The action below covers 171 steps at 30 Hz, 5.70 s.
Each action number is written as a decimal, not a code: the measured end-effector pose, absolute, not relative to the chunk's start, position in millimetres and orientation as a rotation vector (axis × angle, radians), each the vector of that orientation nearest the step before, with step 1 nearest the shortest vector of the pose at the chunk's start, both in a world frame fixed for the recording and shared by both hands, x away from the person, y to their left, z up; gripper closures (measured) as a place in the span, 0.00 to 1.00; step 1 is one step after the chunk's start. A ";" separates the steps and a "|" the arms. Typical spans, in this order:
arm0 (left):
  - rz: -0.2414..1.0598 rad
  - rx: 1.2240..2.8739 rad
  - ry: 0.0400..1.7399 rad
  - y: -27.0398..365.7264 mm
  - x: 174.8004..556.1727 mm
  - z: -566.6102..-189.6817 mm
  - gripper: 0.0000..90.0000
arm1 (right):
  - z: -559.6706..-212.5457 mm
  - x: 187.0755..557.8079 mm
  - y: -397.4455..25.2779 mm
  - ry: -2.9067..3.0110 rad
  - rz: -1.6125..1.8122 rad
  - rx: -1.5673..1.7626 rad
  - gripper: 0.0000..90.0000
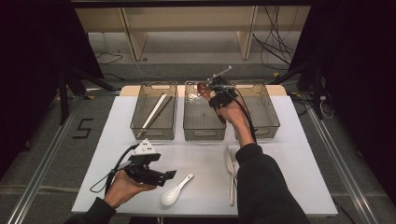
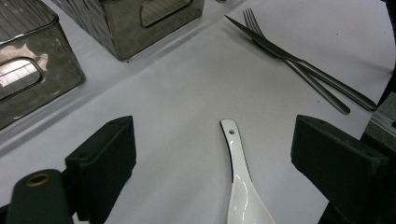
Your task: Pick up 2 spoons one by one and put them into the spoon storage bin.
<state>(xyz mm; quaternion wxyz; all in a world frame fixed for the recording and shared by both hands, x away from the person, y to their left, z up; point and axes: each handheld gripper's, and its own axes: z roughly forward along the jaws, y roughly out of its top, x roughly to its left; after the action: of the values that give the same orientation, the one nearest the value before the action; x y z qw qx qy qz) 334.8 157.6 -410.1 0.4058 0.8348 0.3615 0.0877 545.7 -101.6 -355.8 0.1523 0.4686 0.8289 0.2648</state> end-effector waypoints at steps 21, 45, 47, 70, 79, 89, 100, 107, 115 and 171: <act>0.219 2.110 0.907 156.1 333.6 -409.8 0.15 | -365.5 556.0 -90.0 2.402 0.754 1.372 0.66; 0.181 2.156 0.919 150.9 338.5 -414.5 0.15 | -330.9 477.8 -150.3 2.460 0.894 1.182 0.39; 0.184 2.154 0.917 150.9 339.0 -414.4 0.15 | -332.8 469.1 -159.3 2.458 0.917 1.183 0.39; 0.074 2.350 0.910 122.5 344.4 -435.4 0.17 | -380.5 376.5 -216.8 2.418 1.062 1.188 0.38; 0.043 2.405 0.914 119.2 345.3 -441.6 0.20 | -394.3 355.7 -216.9 2.388 1.118 1.199 0.37; 0.016 2.435 0.913 110.9 346.5 -445.9 0.25 | -402.1 340.6 -222.6 2.377 1.137 1.215 0.36; -0.016 2.501 0.903 100.9 350.4 -451.8 0.39 | -406.1 333.2 -224.2 2.399 1.110 1.236 0.33; -0.048 2.543 0.888 96.3 351.7 -455.8 0.48 | -409.8 330.4 -227.7 2.414 1.068 1.268 0.33; -0.072 2.576 0.871 93.1 353.5 -457.9 0.56 | -411.1 327.2 -229.6 2.439 1.027 1.280 0.33; -0.059 2.592 0.726 85.1 353.7 -435.9 0.95 | -410.5 327.2 -228.3 2.454 1.037 1.267 0.34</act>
<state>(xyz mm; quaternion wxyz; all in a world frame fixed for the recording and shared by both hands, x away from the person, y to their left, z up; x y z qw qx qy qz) 353.7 85.1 -435.9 0.2227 0.9386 0.2628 -0.0213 327.2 -228.3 -410.5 0.0955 0.4276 0.8280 0.3499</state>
